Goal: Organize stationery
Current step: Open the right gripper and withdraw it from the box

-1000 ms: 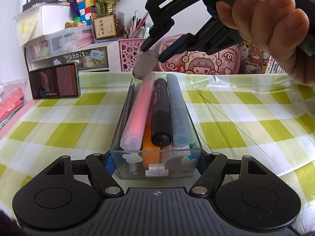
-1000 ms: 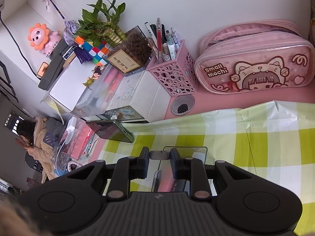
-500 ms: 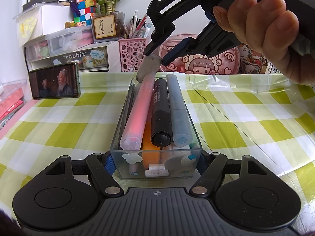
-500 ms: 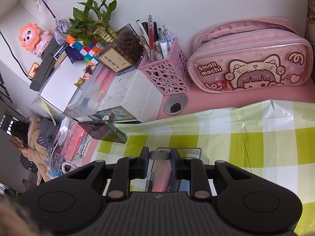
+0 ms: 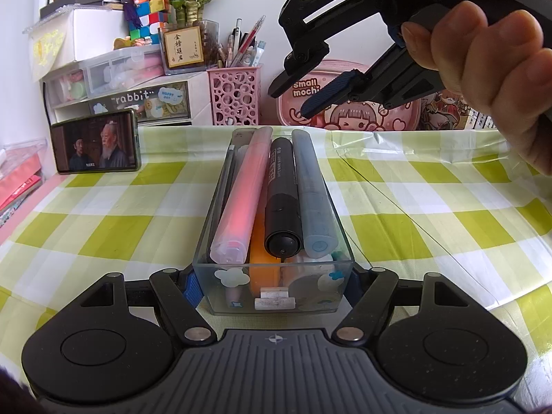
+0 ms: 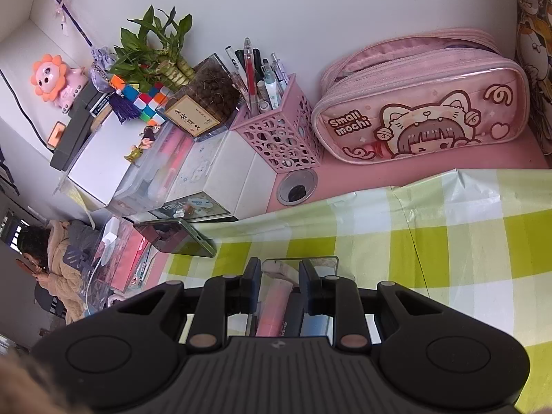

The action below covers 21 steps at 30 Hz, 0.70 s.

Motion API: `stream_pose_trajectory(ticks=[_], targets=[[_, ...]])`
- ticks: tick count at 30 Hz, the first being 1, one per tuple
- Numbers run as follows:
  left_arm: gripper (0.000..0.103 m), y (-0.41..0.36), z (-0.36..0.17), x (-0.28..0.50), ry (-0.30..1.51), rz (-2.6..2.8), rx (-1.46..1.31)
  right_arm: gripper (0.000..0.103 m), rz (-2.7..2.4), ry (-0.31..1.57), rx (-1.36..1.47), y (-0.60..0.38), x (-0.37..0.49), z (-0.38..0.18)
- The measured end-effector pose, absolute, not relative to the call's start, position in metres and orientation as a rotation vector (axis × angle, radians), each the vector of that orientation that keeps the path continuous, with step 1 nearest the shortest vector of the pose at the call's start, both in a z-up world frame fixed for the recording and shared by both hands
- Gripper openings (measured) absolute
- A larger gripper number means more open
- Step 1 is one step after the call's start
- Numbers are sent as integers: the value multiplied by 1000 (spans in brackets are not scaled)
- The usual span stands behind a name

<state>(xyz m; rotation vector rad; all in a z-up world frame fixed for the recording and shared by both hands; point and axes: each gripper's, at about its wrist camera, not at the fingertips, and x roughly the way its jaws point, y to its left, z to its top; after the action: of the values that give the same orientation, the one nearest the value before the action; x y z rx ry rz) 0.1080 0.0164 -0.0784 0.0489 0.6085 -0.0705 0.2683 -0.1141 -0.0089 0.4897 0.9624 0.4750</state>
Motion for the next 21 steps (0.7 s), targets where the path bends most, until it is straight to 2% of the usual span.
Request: stream_pose_trajectory(ticks=[21], targets=[[73, 16, -76, 114, 645, -67, 47, 53, 507, 894, 436, -139, 185, -16]])
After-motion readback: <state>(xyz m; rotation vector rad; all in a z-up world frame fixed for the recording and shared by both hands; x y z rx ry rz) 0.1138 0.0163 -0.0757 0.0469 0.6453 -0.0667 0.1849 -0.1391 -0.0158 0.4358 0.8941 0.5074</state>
